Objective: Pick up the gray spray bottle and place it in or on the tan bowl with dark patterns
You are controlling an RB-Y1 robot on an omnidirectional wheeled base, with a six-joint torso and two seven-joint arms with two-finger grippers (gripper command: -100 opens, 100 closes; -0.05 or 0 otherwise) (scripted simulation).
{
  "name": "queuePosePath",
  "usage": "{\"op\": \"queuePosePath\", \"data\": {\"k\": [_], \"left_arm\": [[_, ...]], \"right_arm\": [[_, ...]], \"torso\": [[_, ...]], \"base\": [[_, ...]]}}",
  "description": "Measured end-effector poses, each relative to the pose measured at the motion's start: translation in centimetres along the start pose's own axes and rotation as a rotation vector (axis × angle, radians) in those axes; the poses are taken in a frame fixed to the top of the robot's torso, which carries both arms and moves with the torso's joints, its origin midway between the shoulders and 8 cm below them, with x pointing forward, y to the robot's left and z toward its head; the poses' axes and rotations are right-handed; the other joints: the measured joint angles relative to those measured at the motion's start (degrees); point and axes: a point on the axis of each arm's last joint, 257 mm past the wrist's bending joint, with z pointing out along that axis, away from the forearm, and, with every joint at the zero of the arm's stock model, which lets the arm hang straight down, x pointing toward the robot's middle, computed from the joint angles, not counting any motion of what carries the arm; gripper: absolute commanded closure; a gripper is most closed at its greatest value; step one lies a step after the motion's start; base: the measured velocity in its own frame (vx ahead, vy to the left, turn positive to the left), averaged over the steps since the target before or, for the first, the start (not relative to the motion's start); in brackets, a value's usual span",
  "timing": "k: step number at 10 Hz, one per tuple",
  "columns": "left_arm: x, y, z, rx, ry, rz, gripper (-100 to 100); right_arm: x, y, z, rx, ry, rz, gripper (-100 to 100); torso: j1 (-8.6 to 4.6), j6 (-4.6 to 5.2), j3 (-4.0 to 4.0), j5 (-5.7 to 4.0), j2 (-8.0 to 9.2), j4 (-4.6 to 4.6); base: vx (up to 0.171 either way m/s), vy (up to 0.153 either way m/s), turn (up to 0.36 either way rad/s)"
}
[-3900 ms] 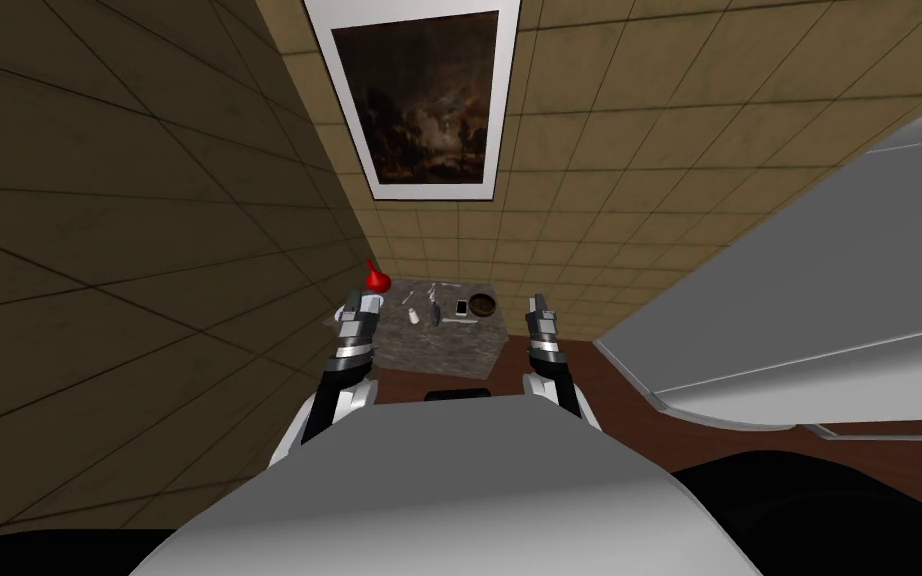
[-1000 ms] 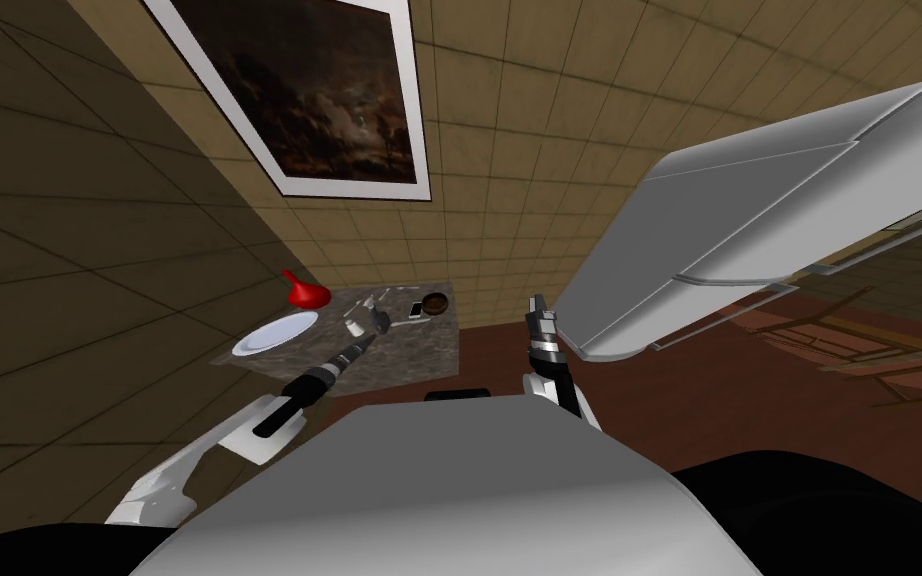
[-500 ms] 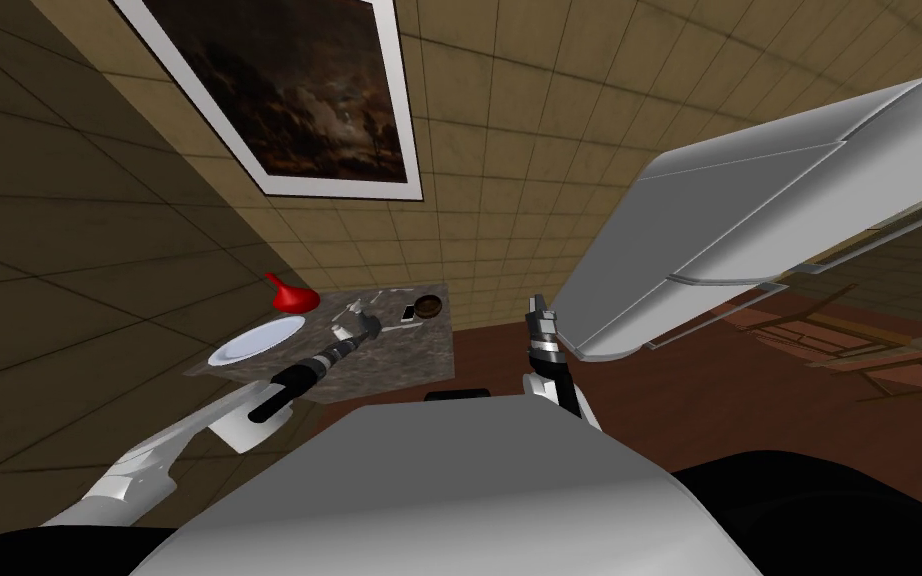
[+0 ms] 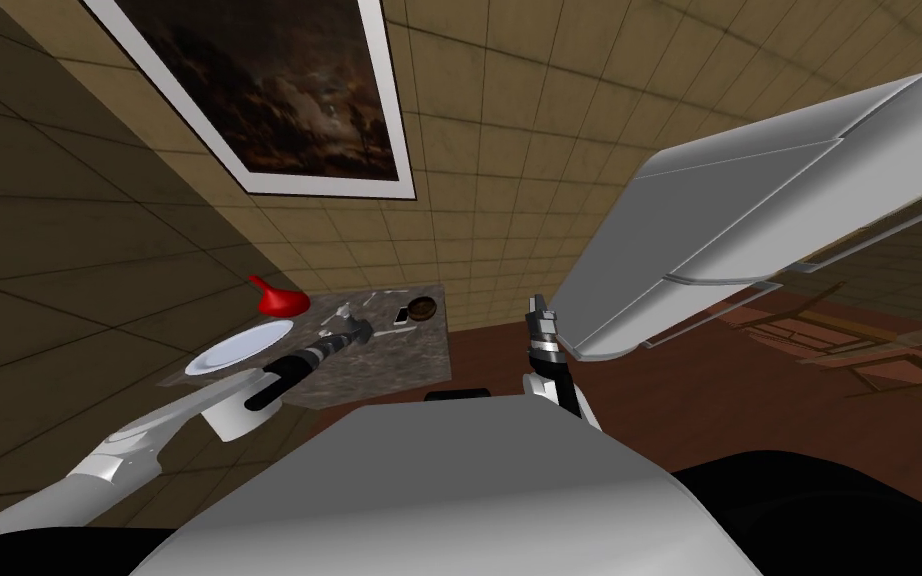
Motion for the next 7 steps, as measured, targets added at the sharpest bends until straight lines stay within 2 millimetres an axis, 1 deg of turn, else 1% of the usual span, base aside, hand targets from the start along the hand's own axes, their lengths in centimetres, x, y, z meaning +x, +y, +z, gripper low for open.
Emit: {"op": "queuePosePath", "data": {"k": [2, 3, 4, 5, 6, 7], "left_arm": [[-1.00, 0.91, 0.29, -0.020, -0.002, 0.051, -100], [-1.05, 1.00, 0.31, -0.023, -0.002, 0.054, 0], [-1.05, 0.98, 0.31, -0.022, -0.002, 0.054, -100], [-0.68, 1.29, 0.46, -0.032, -0.002, 0.048, -100], [-0.65, 1.33, 0.48, -0.034, -0.002, 0.049, 100], [-0.66, 1.33, 0.48, -0.033, -0.002, 0.049, 100]], "right_arm": [[0.00, 0.00, 0.00, 0.000, 0.000, 0.000, 0], [0.00, 0.00, 0.00, 0.000, 0.000, 0.000, 0], [0.00, 0.00, 0.00, 0.000, 0.000, 0.000, 0], [0.00, 0.00, 0.00, 0.000, 0.000, 0.000, 0], [0.00, 0.00, 0.00, 0.000, 0.000, 0.000, 0], [0.00, 0.00, 0.00, 0.000, 0.000, 0.000, 0]], "torso": [[0.02, 0.00, 0.01, 0.01, 0.01, 0.00], [0.09, -0.01, 0.03, 0.03, 0.06, 0.01], [0.14, -0.01, 0.06, 0.04, 0.10, 0.02], [0.24, 0.04, -0.04, 0.07, -0.08, -0.01], [0.24, -0.02, -0.03, 0.07, -0.05, -0.02], [0.20, -0.01, 0.03, 0.06, 0.05, 0.01]], "base": [[0.016, -0.029, -0.013], [0.000, 0.000, 0.000], [0.067, 0.021, -0.163], [0.042, 0.018, -0.047], [0.005, 0.003, 0.008], [0.000, 0.000, 0.000]]}}
